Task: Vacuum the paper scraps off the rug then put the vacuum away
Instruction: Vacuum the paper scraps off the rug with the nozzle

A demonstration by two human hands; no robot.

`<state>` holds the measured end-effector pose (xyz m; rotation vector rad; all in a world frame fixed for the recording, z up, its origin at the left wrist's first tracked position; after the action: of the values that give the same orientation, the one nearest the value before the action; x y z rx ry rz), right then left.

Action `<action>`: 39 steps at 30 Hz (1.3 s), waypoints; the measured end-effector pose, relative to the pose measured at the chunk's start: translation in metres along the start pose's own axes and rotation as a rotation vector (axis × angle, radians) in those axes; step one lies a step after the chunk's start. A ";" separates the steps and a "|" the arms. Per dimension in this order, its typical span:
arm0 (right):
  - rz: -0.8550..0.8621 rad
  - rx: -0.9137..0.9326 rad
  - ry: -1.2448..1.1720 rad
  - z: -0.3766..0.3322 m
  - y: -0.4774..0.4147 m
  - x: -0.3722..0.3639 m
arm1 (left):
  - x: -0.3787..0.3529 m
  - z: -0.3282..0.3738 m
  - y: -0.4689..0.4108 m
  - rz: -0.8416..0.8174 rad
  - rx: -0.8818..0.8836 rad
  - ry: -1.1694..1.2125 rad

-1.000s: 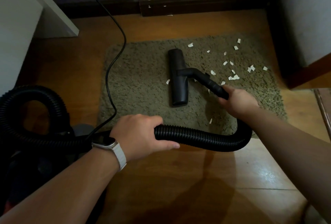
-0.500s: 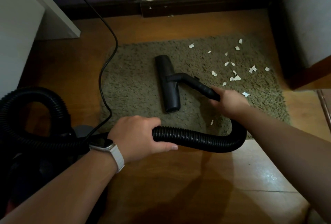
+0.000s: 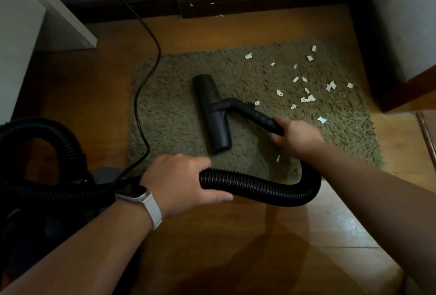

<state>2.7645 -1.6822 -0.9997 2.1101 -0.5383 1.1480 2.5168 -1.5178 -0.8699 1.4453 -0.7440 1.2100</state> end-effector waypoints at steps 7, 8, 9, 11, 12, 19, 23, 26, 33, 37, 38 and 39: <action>0.111 -0.093 -0.037 0.024 0.002 0.018 | -0.005 -0.001 -0.006 0.021 0.019 0.052; 0.132 -0.124 -0.044 0.032 0.004 0.022 | -0.006 0.000 -0.008 0.014 0.021 0.056; 0.149 -0.153 -0.054 0.039 0.007 0.026 | -0.008 0.003 -0.012 0.003 0.024 0.049; 0.162 -0.197 -0.068 0.054 0.016 0.033 | -0.011 0.009 -0.020 -0.017 0.029 0.025; 0.160 -0.215 -0.071 0.061 0.022 0.034 | -0.012 0.012 -0.024 -0.034 0.031 0.018; 0.250 -0.360 -0.247 0.100 0.066 0.031 | -0.020 0.031 -0.041 -0.099 0.013 -0.048; 0.312 -0.440 -0.370 0.125 0.084 0.033 | -0.016 0.037 -0.056 -0.017 -0.010 -0.061; 0.351 -0.486 -0.395 0.145 0.095 0.042 | -0.017 0.042 -0.071 0.028 -0.038 -0.073; 0.325 -0.522 -0.488 0.155 0.096 0.043 | -0.025 0.049 -0.080 0.086 -0.027 -0.046; 0.267 -0.486 -0.481 0.149 0.085 0.039 | -0.032 0.044 -0.079 0.077 0.011 0.026; 0.256 -0.478 -0.473 0.147 0.081 0.039 | -0.034 0.044 -0.078 0.085 0.021 0.045; 0.246 -0.467 -0.468 0.145 0.078 0.039 | -0.035 0.043 -0.077 0.093 0.033 0.059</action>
<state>2.8192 -1.8425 -0.9953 1.9200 -1.1848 0.5582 2.5893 -1.5451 -0.9246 1.4085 -0.7614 1.3364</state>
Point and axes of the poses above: each hand's wrist, its own y-axis away from the middle knuckle, its own x-axis out of the back of the hand, z = x × y, the point moved 2 cm from there along -y, towards the middle knuckle, and after that the axes turned 6 degrees about -y, right-handed, at the moved point
